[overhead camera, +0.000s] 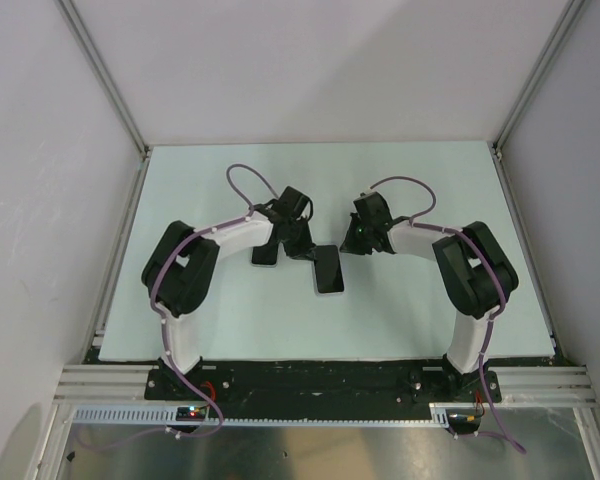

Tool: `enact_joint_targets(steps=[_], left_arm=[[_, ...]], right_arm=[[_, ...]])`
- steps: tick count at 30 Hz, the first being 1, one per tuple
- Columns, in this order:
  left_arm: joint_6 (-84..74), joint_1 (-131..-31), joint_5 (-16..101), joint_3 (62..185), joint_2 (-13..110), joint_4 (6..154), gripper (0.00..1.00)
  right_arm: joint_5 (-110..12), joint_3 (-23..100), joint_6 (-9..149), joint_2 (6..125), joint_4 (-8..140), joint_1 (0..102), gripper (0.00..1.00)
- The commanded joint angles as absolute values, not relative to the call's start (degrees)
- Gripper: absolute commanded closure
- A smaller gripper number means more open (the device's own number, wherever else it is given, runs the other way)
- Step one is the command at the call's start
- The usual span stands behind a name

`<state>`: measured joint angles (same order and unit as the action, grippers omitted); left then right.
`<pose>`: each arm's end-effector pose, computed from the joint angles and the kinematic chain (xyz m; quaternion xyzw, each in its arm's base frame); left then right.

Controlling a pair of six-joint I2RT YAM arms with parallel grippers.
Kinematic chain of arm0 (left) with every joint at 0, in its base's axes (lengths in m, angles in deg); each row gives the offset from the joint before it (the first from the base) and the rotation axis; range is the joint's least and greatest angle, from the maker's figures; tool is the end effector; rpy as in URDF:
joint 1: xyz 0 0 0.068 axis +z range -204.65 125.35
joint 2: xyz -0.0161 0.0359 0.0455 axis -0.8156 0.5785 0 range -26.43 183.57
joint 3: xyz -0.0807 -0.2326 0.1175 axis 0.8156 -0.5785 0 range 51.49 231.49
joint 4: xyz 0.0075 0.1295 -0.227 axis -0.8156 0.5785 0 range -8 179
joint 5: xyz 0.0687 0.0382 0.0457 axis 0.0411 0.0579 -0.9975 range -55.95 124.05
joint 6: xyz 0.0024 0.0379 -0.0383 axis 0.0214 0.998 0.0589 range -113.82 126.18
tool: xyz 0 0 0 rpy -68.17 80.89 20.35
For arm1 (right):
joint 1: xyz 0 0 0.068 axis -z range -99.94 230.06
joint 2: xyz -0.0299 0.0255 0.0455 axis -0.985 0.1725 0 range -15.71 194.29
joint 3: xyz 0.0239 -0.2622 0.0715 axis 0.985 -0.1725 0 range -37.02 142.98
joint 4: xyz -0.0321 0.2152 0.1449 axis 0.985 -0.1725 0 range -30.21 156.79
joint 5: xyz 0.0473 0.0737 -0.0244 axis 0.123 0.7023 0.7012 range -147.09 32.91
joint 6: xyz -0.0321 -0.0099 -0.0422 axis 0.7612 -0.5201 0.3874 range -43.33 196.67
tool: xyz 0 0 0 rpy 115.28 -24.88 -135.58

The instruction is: Put the phone into the phone case

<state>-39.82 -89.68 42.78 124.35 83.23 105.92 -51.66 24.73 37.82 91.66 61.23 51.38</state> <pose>0.3198 -0.2307 0.1682 -0.0731 0.9622 -0.2197 0.1437 0.3332 0.1861 0.1470 0.0678 0.9398 0.2216 0.2511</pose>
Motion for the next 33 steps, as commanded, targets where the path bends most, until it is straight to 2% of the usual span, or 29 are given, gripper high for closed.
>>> enact_joint_targets(steps=[1, 12, 19, 22, 26, 33], left_arm=[[-39.23, -89.87, 43.05, 128.34, 85.10, 105.08, 0.84], [-38.31, -89.52, 42.60, 128.28, 82.78, 105.12, 0.82], [-37.50, -89.74, 40.97, 119.79, 75.24, 104.94, 0.77], [-37.20, -90.95, 40.45, 115.78, 71.72, 104.45, 0.74], [-37.74, -92.57, 40.92, 112.61, 68.64, 103.58, 0.73], [-39.97, -94.85, 42.19, 109.86, 67.13, 101.16, 0.73]], right_arm=[[-50.37, 26.72, 38.73, 92.55, 60.70, 50.60, 0.94], [-50.54, 27.00, 39.25, 92.13, 59.82, 50.93, 0.91], [-51.35, 24.16, 41.53, 84.68, 57.35, 53.06, 0.64], [-49.63, 19.79, 41.74, 79.79, 58.19, 53.29, 0.58], [-47.77, 12.25, 41.32, 74.05, 60.43, 51.91, 0.57], [-45.51, 1.49, 39.95, 66.58, 64.61, 48.54, 0.64]])
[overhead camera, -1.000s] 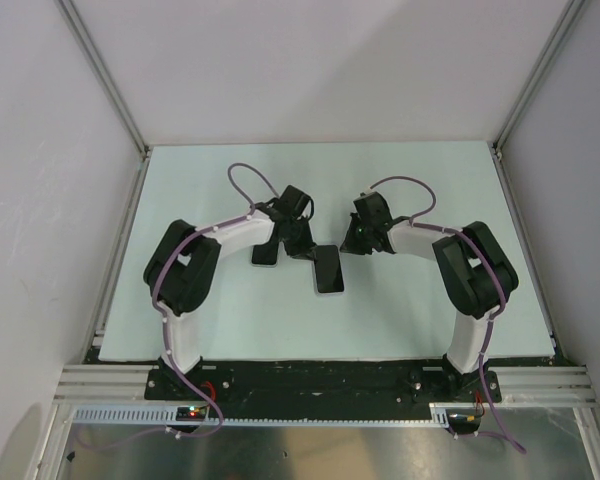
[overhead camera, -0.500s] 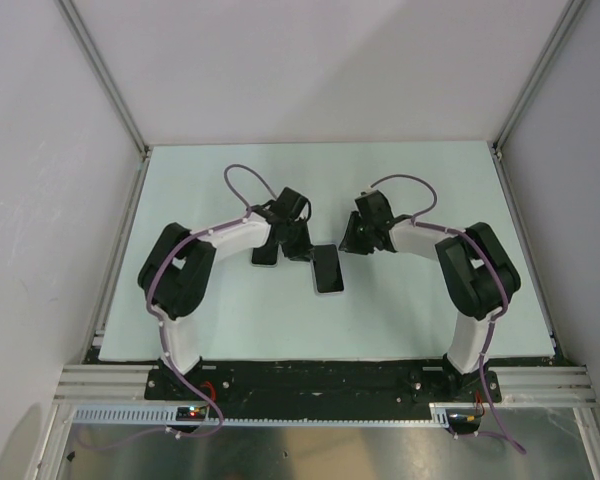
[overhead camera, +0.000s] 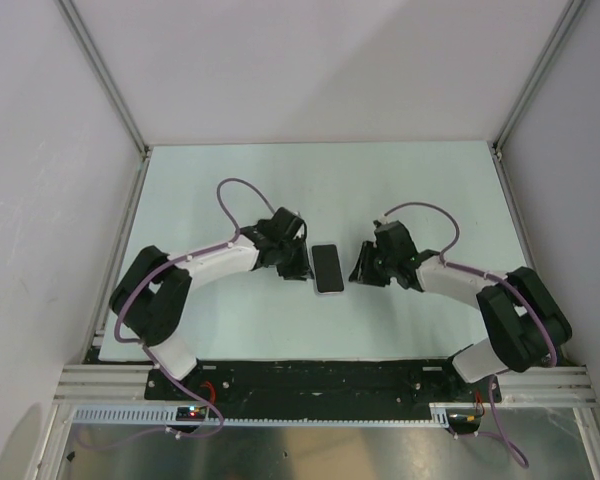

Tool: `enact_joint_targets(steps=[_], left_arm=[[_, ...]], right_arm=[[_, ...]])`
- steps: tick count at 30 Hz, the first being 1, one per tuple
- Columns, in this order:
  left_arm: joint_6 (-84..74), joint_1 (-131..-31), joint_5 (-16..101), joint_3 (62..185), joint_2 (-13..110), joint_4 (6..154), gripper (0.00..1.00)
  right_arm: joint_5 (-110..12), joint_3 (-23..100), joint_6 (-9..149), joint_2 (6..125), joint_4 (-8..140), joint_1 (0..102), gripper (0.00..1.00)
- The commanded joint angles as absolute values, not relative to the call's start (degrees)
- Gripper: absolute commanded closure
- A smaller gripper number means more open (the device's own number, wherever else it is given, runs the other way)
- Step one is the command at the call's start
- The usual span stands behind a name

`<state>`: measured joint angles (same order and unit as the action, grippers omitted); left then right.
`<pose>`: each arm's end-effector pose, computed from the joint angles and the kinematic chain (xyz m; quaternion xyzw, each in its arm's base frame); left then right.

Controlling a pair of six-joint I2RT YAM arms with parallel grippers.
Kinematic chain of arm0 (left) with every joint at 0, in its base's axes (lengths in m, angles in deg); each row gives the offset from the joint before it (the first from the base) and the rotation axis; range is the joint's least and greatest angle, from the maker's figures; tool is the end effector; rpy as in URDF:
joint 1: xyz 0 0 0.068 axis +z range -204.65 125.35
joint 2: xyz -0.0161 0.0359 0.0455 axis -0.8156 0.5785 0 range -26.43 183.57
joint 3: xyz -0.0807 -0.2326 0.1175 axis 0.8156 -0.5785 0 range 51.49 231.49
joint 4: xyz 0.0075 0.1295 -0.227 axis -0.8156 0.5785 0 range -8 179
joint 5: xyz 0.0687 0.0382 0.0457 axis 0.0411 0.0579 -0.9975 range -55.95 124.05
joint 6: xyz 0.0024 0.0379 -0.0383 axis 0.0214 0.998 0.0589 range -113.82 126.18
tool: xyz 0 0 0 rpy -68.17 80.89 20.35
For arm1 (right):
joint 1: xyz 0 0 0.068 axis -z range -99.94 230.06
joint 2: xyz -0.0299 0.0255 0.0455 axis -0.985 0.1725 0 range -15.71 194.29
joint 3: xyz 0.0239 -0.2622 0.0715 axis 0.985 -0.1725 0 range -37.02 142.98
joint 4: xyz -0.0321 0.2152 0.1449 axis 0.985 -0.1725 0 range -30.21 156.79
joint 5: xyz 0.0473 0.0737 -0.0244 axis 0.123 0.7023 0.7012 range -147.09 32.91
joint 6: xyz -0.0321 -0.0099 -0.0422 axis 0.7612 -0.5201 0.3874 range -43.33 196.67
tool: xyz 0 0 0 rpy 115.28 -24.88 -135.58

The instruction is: Put the phone into the phone case

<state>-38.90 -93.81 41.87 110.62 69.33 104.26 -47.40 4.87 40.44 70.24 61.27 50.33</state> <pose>0.2570 -0.2155 0.1846 -0.0314 0.9608 -0.2281 0.1544 0.2487 0.1489 0.1665 0.0238 0.9352 0.2539 0.2456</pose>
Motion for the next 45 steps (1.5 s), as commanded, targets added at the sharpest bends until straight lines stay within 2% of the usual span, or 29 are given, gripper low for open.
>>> enact_joint_targets(steps=[1, 14, 21, 39, 45], left_arm=[[-40.19, -95.14, 42.17, 109.76, 67.24, 100.85, 0.73], [-41.34, -95.97, 42.81, 109.74, 70.47, 98.83, 0.76], [-41.45, -96.00, 43.02, 110.16, 71.87, 98.27, 0.76], [-41.58, -96.00, 43.89, 111.61, 75.45, 97.31, 0.80], [-41.78, -96.08, 44.32, 112.41, 77.20, 96.85, 0.81]], right_arm=[[-45.41, 1.00, 39.76, 66.12, 64.82, 48.13, 0.65], [-45.38, 0.49, 38.55, 68.40, 68.26, 46.24, 0.69], [-46.05, 0.73, 38.45, 70.15, 69.11, 45.08, 0.76], [-56.87, 2.60, 40.63, 74.01, 60.64, 40.61, 0.90], [-60.60, 3.74, 41.12, 75.54, 58.44, 39.60, 0.92]])
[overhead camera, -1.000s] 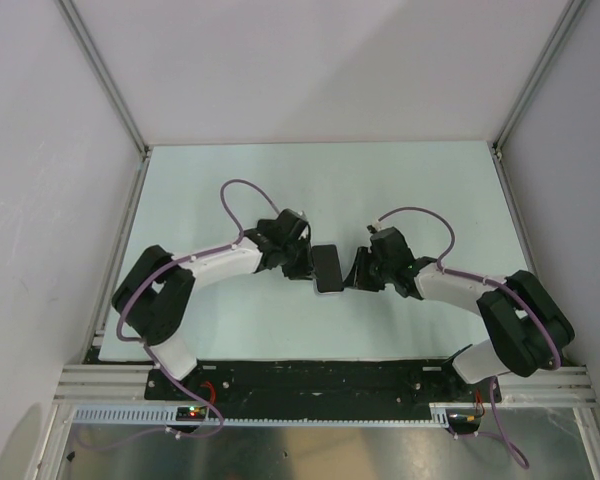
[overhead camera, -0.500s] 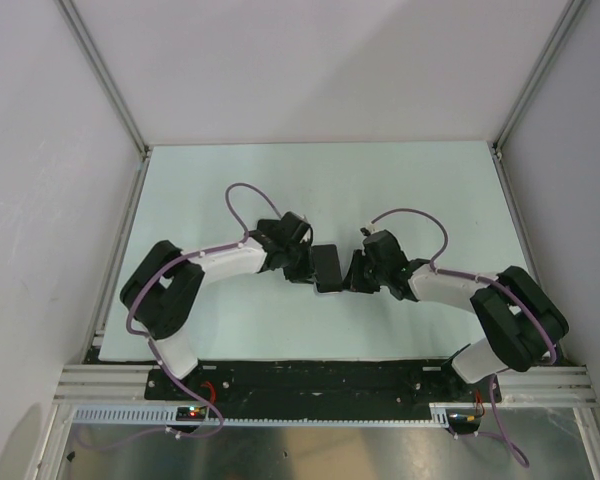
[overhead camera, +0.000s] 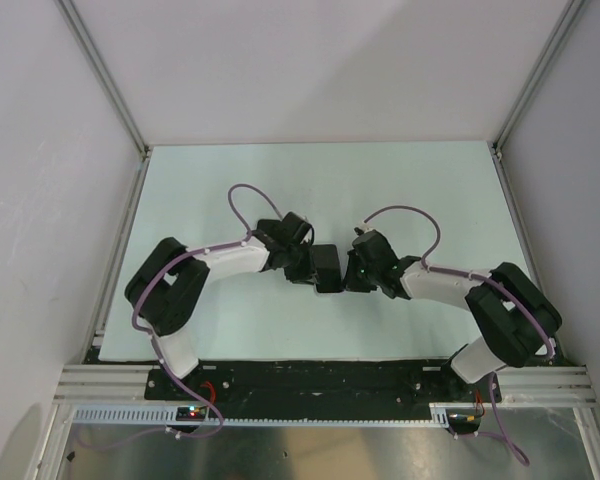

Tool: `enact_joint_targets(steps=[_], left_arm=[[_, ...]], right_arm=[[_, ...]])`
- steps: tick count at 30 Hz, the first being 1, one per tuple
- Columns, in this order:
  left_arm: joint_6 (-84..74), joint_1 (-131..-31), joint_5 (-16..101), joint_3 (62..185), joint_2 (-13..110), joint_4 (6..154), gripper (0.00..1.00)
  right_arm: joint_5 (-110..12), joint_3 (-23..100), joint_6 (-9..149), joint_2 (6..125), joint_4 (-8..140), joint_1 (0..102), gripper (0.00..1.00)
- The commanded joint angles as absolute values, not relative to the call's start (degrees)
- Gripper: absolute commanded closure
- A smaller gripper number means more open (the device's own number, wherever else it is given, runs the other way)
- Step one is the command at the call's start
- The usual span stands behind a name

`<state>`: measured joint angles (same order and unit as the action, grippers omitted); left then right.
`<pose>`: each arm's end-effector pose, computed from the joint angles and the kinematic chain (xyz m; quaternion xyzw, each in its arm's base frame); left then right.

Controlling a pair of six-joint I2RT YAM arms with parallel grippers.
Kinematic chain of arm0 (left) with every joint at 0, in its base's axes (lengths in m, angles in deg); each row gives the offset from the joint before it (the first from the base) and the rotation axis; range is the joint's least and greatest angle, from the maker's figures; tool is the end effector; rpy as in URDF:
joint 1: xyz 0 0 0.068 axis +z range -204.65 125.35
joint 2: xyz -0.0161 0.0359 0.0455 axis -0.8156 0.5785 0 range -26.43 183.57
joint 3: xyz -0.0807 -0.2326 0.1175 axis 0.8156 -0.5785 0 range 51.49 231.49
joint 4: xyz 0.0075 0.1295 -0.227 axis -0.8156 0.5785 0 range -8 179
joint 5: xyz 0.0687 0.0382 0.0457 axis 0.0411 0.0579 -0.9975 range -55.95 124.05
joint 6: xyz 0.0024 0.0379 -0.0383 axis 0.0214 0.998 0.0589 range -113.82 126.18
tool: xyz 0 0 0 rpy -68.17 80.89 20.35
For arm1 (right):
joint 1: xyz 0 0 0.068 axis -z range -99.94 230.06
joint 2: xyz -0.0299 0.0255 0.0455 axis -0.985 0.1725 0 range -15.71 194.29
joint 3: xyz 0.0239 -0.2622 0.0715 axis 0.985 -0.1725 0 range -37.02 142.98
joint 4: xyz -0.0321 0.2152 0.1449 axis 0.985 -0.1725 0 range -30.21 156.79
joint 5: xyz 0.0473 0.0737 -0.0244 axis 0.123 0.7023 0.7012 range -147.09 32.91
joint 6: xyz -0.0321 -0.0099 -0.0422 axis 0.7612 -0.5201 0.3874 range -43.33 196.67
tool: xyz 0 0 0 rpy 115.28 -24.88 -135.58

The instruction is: Put the phone into the phone case

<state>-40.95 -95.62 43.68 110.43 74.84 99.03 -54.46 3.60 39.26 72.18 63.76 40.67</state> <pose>0.2594 -0.2331 0.1580 -0.0296 0.9609 -0.2412 0.1329 0.2235 0.1856 0.1537 -0.0241 0.9401 0.2278 0.2526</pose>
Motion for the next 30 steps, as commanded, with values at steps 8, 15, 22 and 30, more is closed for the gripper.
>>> enact_joint_targets(steps=[8, 15, 22, 30], left_arm=[[-42.04, -96.85, 44.65, 114.09, 79.94, 96.68, 0.84], [-42.28, -96.88, 44.17, 114.49, 80.82, 96.75, 0.88], [-42.38, -96.90, 44.23, 114.59, 81.13, 96.70, 0.90], [-42.42, -96.89, 44.47, 115.04, 81.27, 96.69, 0.93]], right_arm=[[-61.37, 6.35, 41.94, 74.30, 56.64, 39.29, 0.87], [-58.98, 7.55, 42.31, 66.43, 57.27, 41.66, 0.76], [-56.81, 7.54, 41.04, 65.68, 59.34, 46.42, 0.68], [-53.99, 7.61, 36.59, 71.61, 62.92, 48.27, 0.84]])
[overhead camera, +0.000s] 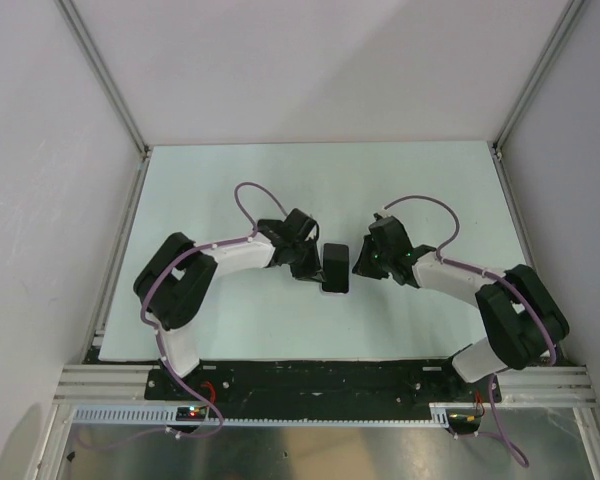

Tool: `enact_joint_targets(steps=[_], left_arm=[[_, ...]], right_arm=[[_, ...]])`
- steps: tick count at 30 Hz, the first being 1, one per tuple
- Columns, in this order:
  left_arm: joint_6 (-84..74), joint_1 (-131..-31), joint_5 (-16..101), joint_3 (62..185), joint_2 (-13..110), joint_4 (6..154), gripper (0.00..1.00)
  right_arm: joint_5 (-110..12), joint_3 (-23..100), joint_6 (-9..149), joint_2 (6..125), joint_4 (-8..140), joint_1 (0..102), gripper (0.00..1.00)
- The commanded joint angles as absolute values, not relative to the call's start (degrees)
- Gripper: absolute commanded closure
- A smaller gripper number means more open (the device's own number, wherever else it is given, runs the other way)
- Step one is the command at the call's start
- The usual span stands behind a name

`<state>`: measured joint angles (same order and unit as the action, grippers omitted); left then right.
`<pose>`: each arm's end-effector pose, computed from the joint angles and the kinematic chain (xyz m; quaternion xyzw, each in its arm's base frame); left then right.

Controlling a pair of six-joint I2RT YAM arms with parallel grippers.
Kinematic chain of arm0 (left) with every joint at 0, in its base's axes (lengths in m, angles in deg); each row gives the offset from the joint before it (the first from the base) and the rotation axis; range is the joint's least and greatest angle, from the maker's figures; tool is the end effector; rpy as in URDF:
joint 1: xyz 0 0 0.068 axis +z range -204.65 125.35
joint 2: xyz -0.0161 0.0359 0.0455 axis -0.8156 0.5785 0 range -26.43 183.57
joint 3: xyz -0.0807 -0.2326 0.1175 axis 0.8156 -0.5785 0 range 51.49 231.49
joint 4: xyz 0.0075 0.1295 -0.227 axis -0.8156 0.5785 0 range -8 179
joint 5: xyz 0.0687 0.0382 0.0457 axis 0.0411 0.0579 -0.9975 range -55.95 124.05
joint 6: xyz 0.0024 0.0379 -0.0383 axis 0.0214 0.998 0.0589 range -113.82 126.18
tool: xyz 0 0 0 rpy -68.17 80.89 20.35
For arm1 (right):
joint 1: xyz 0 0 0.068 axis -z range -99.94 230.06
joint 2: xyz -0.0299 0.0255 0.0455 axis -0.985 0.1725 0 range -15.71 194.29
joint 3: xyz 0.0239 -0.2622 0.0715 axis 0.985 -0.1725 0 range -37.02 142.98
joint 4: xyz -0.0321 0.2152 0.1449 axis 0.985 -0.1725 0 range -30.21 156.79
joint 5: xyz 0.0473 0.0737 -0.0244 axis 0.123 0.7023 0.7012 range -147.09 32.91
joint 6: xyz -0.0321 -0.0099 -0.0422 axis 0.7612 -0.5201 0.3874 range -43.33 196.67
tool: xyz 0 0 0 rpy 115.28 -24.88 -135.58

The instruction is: Put the phone into the phone case

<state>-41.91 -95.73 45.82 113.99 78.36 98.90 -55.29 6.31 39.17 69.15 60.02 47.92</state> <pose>0.2702 -0.2451 0.1548 -0.0315 0.9589 -0.2559 0.1188 0.2470 0.1565 0.1771 0.0380 0.9336 0.2153 0.2838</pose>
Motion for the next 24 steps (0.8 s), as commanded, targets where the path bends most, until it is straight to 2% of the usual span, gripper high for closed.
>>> enact_joint_targets(steps=[1, 7, 19, 22, 24], left_arm=[[-42.42, -96.91, 44.58, 115.08, 81.34, 96.73, 0.94], [-42.61, -97.42, 44.92, 115.69, 82.04, 96.73, 0.97], [-44.20, -100.41, 44.91, 117.54, 85.00, 96.70, 1.00], [-44.98, -100.97, 43.92, 117.26, 85.58, 96.71, 1.00], [-45.30, -101.08, 42.96, 116.60, 85.31, 96.68, 1.00]], right_arm=[[-53.65, 7.58, 36.24, 72.25, 63.23, 48.17, 0.86], [-52.38, 7.61, 34.65, 76.49, 65.36, 47.29, 0.90], [-49.09, 7.62, 33.54, 80.46, 70.40, 46.62, 0.91], [-48.93, 7.62, 33.88, 80.20, 70.26, 46.90, 0.89], [-49.16, 7.58, 34.42, 78.86, 69.72, 47.41, 0.84]])
